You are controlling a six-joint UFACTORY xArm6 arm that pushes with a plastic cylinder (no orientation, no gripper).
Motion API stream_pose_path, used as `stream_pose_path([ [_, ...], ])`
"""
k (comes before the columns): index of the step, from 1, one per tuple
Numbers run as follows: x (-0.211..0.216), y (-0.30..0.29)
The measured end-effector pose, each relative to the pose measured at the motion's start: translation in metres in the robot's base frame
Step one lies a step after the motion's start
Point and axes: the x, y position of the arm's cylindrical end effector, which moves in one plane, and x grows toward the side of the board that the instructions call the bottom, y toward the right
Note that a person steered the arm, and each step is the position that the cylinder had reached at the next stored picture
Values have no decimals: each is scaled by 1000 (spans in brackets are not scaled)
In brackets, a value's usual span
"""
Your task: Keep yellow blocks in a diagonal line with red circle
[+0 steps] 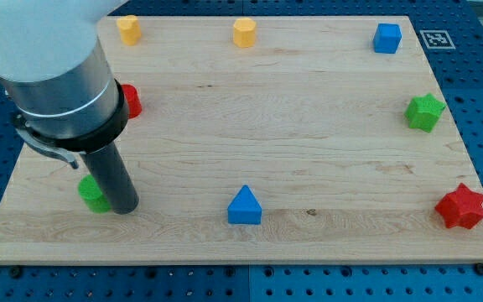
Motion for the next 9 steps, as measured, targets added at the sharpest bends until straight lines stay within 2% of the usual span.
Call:
stream_pose_path([
  [2, 0, 0],
  [3, -42, -14],
  [5, -140, -6],
  [7, -134, -58],
  [8, -134, -108],
  [9, -162, -155],
])
